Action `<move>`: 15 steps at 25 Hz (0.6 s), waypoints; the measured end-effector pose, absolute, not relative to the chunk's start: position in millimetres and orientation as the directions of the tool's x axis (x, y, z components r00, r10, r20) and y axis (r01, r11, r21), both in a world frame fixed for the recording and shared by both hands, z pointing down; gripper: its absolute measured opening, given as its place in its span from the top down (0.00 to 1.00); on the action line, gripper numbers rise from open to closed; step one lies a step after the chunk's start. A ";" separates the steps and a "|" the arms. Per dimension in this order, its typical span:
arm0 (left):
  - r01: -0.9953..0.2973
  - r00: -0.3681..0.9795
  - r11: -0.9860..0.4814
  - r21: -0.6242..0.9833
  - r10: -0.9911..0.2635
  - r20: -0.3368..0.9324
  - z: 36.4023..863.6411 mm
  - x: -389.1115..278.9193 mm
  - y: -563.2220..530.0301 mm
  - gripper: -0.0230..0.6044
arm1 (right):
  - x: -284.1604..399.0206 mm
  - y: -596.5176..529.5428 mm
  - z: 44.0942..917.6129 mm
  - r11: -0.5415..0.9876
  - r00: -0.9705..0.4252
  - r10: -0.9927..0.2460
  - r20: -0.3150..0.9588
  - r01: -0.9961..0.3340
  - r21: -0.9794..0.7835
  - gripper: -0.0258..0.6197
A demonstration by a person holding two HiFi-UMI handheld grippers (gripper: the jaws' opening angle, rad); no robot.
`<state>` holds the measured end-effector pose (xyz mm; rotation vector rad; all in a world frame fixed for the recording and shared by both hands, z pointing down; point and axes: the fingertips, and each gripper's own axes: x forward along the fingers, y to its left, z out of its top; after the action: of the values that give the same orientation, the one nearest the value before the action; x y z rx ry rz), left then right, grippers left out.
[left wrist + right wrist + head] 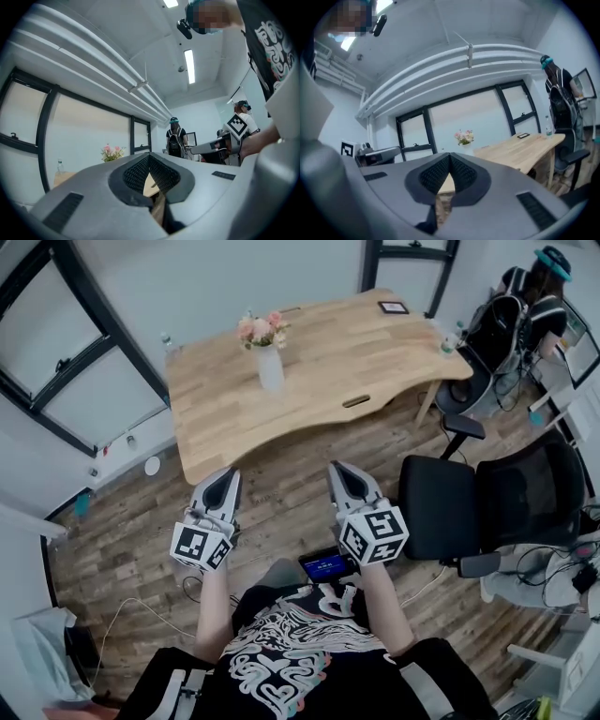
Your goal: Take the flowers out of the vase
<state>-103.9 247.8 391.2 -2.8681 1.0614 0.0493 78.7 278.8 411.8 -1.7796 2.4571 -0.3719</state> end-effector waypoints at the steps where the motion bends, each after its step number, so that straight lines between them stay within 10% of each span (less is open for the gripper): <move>1: -0.655 0.755 -0.752 -0.066 -0.652 -0.062 390.9 -102.9 245.4 0.96 | 81.8 276.0 413.9 0.282 -0.306 -0.948 0.090 -0.936 -0.211 0.95; 15: -0.708 0.706 -0.702 -0.076 -0.707 -0.044 408.7 -98.4 142.6 0.96 | 90.0 174.9 413.9 0.319 -0.338 -0.941 0.020 -0.906 -0.278 0.95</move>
<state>-98.4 142.6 408.7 -2.8201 1.1729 0.0172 90.0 174.9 413.9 -1.7153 2.4300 -0.3618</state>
